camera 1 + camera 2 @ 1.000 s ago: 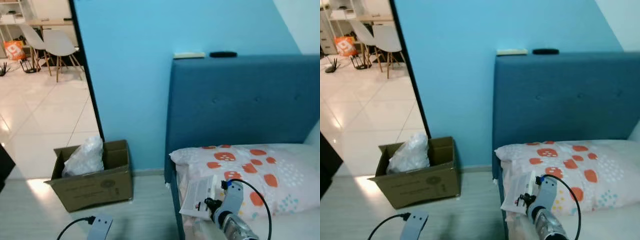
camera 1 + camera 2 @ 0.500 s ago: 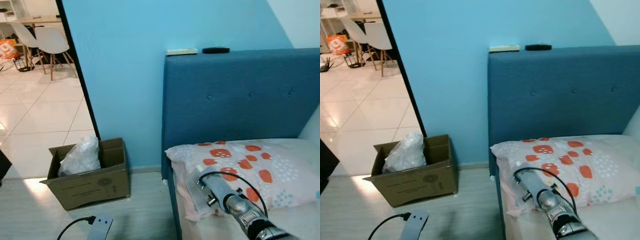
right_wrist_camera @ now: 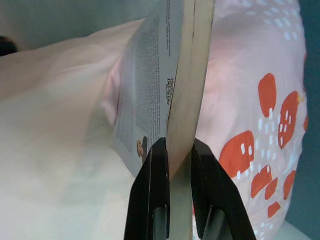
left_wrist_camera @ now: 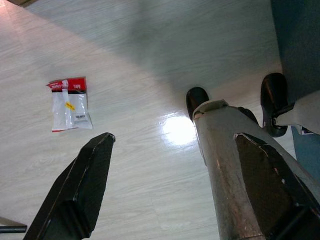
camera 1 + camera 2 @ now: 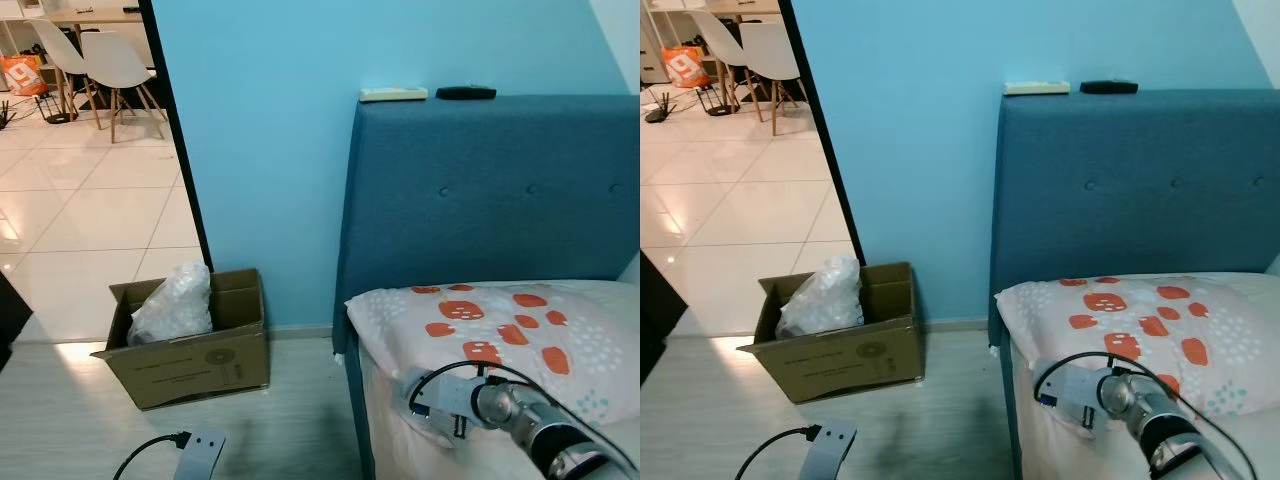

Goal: Clean up the room

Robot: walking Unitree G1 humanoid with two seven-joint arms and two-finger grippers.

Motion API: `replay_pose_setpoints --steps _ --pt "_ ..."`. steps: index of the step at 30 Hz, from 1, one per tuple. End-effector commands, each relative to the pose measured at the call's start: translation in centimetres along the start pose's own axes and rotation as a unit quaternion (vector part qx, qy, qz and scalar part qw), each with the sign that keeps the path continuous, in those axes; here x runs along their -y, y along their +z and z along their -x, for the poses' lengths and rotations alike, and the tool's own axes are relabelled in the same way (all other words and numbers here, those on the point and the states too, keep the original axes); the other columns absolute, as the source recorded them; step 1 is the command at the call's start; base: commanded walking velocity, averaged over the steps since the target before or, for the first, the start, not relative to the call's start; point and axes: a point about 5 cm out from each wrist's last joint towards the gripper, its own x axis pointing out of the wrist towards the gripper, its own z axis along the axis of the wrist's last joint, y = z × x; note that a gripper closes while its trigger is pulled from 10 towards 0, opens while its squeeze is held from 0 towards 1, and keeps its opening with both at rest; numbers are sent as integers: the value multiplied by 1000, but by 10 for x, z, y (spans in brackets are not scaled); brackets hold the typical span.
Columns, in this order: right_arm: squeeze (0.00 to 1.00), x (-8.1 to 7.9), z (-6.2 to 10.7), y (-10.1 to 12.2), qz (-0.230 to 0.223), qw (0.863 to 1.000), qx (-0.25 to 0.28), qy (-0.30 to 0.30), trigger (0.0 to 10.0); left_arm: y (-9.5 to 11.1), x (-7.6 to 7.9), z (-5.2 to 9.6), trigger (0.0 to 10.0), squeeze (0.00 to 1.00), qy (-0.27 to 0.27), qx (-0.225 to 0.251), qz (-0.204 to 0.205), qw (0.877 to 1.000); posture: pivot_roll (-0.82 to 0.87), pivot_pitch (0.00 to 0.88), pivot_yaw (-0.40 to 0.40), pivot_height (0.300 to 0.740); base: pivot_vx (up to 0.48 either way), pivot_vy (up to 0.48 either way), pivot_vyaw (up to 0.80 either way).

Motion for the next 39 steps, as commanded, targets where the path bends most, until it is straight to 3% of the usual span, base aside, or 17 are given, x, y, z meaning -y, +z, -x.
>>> replay_pose_setpoints --steps 1,6,14,17,23,27,34,39 --pt "0 9 5 5 3 1000 24 4 10000 -4 -3 1 10000 0 4 -5 3 1000 -1 0 -17 720 0 0 0" --pt "0 9 18 -5 20 996 35 86 10000 -4 -3 1 10000 0 3 -4 3 1000 -1 0 -17 720 0 0 0" --pt "0 1 16 -15 62 993 3 103 10000 -3 -1 1 10000 0 2 -4 2 1000 -12 0 -23 720 0 0 0" --pt "0 -1 14 -22 130 988 -37 76 10000 -3 0 0 10000 0 -1 -4 2 1000 -11 0 -20 720 0 0 0" --pt "0 3 12 -17 165 985 -31 38 10000 -3 -1 0 10000 0 0 -4 1 1000 -12 0 -21 720 0 0 0" --pt "0 6 6 -3 205 978 -9 -25 10000 -3 -2 1 10000 0 3 -3 2 1000 -3 0 -26 720 0 0 0" --pt "0 6 0 8 230 971 3 -64 10000 -4 -3 1 10000 0 3 -6 3 1000 1 0 -23 720 0 0 0" --pt "0 -3 -1 8 203 978 27 -49 10000 -6 -4 1 10000 0 4 -8 3 1000 2 0 -17 720 0 0 0"
